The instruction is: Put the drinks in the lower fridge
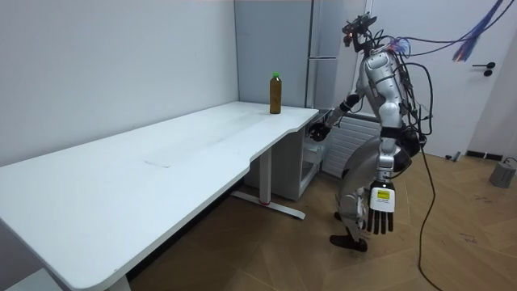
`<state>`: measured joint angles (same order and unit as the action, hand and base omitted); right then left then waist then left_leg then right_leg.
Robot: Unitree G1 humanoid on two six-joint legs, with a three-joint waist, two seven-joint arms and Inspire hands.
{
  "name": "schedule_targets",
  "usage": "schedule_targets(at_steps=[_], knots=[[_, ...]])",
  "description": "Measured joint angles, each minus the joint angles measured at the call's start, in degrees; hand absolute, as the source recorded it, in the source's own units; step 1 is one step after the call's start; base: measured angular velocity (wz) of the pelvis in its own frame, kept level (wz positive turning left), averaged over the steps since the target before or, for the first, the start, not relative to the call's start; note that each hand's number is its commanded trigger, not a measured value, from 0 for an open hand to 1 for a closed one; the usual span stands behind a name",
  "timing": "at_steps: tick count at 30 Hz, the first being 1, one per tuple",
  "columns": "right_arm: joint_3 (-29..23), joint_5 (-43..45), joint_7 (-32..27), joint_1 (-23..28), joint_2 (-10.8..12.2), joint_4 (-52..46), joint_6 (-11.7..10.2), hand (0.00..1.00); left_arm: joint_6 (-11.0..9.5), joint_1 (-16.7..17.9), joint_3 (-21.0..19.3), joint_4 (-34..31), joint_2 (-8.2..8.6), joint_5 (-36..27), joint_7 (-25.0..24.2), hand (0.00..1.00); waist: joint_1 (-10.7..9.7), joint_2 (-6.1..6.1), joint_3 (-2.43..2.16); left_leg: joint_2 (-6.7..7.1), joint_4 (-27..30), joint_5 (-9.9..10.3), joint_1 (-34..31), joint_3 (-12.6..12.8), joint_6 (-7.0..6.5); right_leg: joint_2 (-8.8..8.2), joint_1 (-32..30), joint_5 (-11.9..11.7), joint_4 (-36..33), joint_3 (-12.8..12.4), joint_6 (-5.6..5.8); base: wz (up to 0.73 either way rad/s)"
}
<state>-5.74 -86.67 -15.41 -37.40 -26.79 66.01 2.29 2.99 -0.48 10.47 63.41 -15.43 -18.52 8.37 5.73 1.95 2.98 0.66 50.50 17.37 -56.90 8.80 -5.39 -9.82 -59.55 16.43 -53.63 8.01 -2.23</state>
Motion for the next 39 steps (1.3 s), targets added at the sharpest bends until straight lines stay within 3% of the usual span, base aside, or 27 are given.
schedule_targets(at_steps=[5,8,16,34,39], knots=[[0.0,0.0,-0.4,-1.0,-0.1,0.0,-0.4,0.0,-0.1,0.0,0.1,0.0,0.01,0.0,0.1,0.0,-0.8,-0.03,-0.02,-0.3,0.6,0.1,-0.6,0.0,-0.14,0.26,-0.5,-0.1,-0.2,0.0,-0.35,-0.01],[0.0,0.0,-1.3,-1.4,-0.2,0.0,-0.3,0.0,-0.1,0.0,0.0,0.1,0.05,0.0,0.1,0.0,-0.6,-0.15,-0.09,-0.95,1.1,0.5,-0.4,0.3,-0.25,0.84,-0.2,-0.2,-0.2,0.0,-0.4,-0.07],[0.0,-1.1,-1.7,-0.7,-0.2,0.1,-0.3,0.0,-0.4,0.0,-0.1,0.1,0.08,-0.1,0.1,0.0,0.2,-0.77,-0.11,-1.11,0.4,0.6,1.8,0.2,-0.22,0.8,2.2,0.1,0.7,0.3,-0.13,0.0],[-0.8,-4.9,-1.8,3.4,-0.1,5.4,-0.7,0.0,-1.9,0.2,-0.3,0.8,-0.01,-2.3,-1.6,0.0,1.0,-1.18,-0.07,-0.81,-11.2,0.1,18.0,0.6,0.67,2.12,17.6,-0.5,11.1,0.7,0.26,-0.03],[-0.8,-5.0,-0.8,7.6,0.0,5.4,-1.0,0.0,-2.6,0.1,-1.4,0.9,0.23,-3.3,-3.3,0.0,2.0,-1.33,0.0,-0.23,-13.9,-0.1,22.6,0.3,0.89,1.84,22.1,0.0,12.9,1.2,0.64,0.04]])
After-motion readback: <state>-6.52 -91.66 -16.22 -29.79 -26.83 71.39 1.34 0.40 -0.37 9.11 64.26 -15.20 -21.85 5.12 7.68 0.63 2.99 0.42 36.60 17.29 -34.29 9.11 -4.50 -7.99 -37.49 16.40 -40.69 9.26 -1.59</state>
